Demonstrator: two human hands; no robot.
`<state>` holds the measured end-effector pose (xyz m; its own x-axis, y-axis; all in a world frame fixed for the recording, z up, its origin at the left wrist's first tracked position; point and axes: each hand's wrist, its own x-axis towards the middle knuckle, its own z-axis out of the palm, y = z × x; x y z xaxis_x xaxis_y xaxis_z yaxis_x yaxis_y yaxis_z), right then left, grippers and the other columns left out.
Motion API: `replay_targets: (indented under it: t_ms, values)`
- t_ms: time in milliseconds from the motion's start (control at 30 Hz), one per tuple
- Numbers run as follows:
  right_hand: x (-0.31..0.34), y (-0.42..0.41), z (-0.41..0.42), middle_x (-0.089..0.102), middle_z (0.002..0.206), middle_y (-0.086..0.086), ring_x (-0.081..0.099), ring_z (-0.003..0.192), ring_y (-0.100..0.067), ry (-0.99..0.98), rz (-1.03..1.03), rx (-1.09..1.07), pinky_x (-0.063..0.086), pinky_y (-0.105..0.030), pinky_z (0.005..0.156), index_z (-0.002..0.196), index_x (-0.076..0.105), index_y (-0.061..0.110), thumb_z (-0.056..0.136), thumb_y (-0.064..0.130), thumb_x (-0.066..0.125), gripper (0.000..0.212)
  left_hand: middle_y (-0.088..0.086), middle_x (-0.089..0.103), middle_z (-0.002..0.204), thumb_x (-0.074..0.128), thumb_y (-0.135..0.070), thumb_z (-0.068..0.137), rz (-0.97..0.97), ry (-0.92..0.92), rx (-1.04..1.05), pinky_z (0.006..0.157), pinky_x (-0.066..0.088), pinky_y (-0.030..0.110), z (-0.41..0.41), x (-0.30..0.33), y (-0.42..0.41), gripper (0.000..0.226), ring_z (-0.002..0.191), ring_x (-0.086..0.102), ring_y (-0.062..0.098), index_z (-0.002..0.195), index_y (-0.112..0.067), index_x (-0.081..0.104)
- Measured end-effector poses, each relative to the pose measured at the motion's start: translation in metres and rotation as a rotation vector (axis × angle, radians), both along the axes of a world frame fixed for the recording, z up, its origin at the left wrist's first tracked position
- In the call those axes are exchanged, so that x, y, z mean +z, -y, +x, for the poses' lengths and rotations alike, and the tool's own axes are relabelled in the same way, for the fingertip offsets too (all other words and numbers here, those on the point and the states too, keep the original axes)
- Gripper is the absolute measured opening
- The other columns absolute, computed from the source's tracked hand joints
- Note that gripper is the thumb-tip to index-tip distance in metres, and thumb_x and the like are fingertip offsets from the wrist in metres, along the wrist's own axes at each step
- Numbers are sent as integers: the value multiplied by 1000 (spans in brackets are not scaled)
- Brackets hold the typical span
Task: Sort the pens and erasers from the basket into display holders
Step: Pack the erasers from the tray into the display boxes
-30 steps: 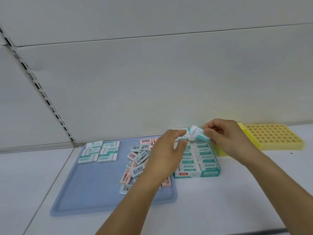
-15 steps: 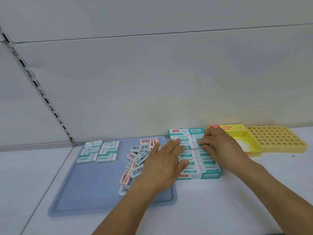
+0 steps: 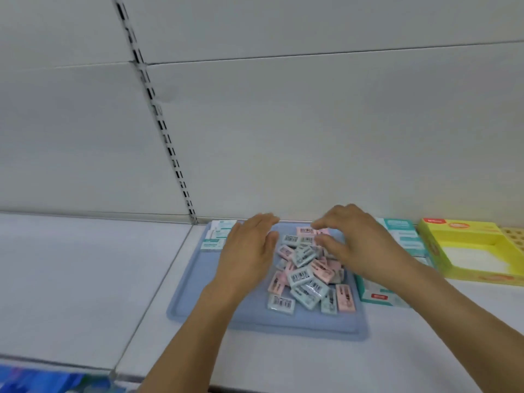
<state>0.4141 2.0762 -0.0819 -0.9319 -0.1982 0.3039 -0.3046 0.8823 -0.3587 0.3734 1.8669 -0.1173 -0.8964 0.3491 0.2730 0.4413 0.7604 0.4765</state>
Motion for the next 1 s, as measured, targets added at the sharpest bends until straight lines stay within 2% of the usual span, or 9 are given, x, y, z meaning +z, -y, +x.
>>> replay_targets:
  t_ms: [100, 233, 333, 500, 567, 667, 733, 833, 1000]
  values:
    - [-3, 58, -25, 59, 119, 5, 46, 113, -14, 133, 16, 161, 38, -33, 96, 123, 63, 23, 95, 32, 56, 29, 6, 60, 124, 36, -26, 96, -138, 85, 155, 93, 44, 41, -9, -14, 59, 34, 115, 55, 31, 121, -14, 56]
    - [-17, 114, -52, 58, 118, -6, 47, 115, -24, 222, 199, 186, 43, -37, 91, 114, 63, 14, 92, 27, 57, 26, 5, 45, 147, 35, -29, 91, -262, 137, 130, 104, 38, 32, -1, -24, 84, 50, 129, 47, 27, 137, -12, 47]
    - [-18, 132, -57, 56, 113, -10, 51, 109, -28, 234, 307, 117, 42, -33, 75, 100, 56, 10, 88, 26, 59, 21, 1, 58, 130, 46, -28, 90, -294, 27, 143, 92, 41, 33, 2, -19, 85, 40, 116, 54, 26, 128, -17, 55]
    - [-13, 139, -56, 40, 70, -1, 44, 78, -28, 324, 328, 80, 25, -28, 50, 65, 32, 15, 82, 24, 63, 36, -6, 60, 113, 56, -32, 89, -342, -40, 217, 87, 39, 30, -2, -11, 86, 36, 107, 55, 19, 124, -34, 57]
    - [-9, 138, -53, 48, 81, -3, 48, 82, -26, 381, 279, 93, 37, -31, 58, 78, 46, 14, 78, 28, 67, 25, -1, 60, 114, 58, -32, 88, -257, 41, 225, 85, 39, 26, -4, -8, 85, 37, 107, 56, 19, 126, -29, 59]
    - [-5, 125, -40, 52, 97, 0, 50, 91, -21, 410, 79, 76, 38, -32, 69, 116, 52, 18, 82, 36, 64, 40, 0, 61, 110, 63, -33, 85, -232, 133, 239, 74, 34, 21, -4, -2, 81, 35, 104, 57, 17, 119, -27, 62]
    - [2, 107, -28, 54, 87, 6, 53, 82, -14, 362, -139, 40, 41, -30, 66, 117, 58, 29, 83, 35, 62, 35, -5, 58, 97, 62, -31, 84, -146, 162, 245, 67, 34, 19, -2, -1, 77, 22, 95, 58, 15, 106, -29, 64]
    - [15, 60, -13, 64, 71, -7, 60, 58, -17, 326, -562, -97, 48, -34, 55, 88, 69, 24, 84, 28, 67, 6, -8, 50, 85, 59, -22, 90, 253, 318, 195, 64, 39, 22, 2, 0, 62, 23, 74, 52, 10, 111, -31, 62]
    - [14, -38, 15, 62, 63, -13, 43, 44, -17, 222, -877, -422, 35, -26, 41, 76, 65, 1, 92, 15, 64, 21, -2, 55, 90, 51, -16, 97, 771, 592, 87, 78, 53, 27, 13, 13, 25, 29, 79, 56, 6, 118, -31, 64]
